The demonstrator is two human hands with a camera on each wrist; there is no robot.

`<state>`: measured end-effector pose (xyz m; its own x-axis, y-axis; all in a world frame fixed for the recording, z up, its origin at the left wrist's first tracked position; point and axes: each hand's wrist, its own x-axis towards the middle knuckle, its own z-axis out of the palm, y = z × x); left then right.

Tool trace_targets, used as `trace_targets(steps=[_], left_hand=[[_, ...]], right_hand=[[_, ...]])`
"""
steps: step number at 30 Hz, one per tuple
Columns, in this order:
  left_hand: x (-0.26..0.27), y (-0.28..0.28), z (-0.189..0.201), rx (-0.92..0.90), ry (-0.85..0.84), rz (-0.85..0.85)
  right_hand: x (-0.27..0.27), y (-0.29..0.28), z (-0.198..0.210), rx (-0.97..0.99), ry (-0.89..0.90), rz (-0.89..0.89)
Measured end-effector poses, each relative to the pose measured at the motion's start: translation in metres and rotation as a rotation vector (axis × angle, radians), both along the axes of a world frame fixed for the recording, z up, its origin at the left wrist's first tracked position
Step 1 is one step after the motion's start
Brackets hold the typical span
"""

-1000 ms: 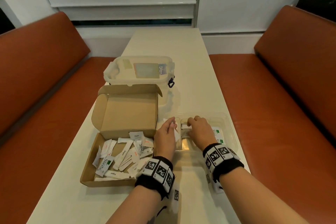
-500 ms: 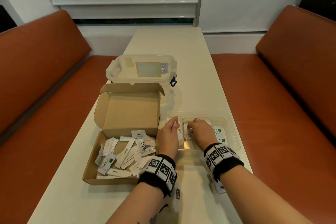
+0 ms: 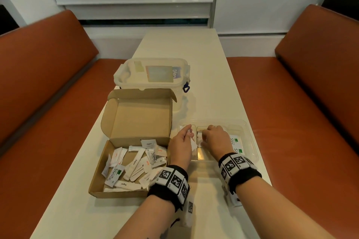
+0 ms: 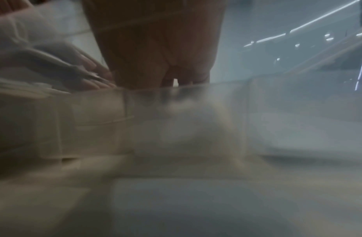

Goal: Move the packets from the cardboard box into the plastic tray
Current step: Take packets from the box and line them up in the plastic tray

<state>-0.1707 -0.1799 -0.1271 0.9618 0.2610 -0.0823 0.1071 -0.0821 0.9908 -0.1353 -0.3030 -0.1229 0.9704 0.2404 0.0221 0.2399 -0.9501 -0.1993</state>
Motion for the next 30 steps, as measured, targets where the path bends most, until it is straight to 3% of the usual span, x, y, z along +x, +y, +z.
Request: trace_targets(steps=[3,8,13,16,25,28,30], left_hand=[[0.002,0.001,0.001,-0.025,0.027,-0.011],[0.000,0.004,0.009,-0.156,0.062,-0.010],[0.002,0.001,0.017,-0.462,0.068,-0.029],[0.003,0.000,0.021,-0.567,0.072,0.009],[-0.005,-0.006,0.012,-0.409,0.094,-0.037],[-0.004,-0.006,0.015,-0.410,0.059,0.027],[-0.003,-0.005,0.016,-0.405,0.026,0.097]], right_hand=[[-0.004,0.001,0.004,0.150,-0.029,-0.024],[-0.018,0.010,0.024,0.822,0.163,-0.120],[-0.024,0.006,0.031,1.087,0.350,-0.149],[-0.022,-0.002,0.032,1.133,0.354,-0.200],[-0.013,-0.017,0.034,1.078,0.265,-0.238],[-0.013,-0.019,0.036,1.030,0.318,-0.180],[-0.010,-0.022,0.034,0.988,0.236,-0.245]])
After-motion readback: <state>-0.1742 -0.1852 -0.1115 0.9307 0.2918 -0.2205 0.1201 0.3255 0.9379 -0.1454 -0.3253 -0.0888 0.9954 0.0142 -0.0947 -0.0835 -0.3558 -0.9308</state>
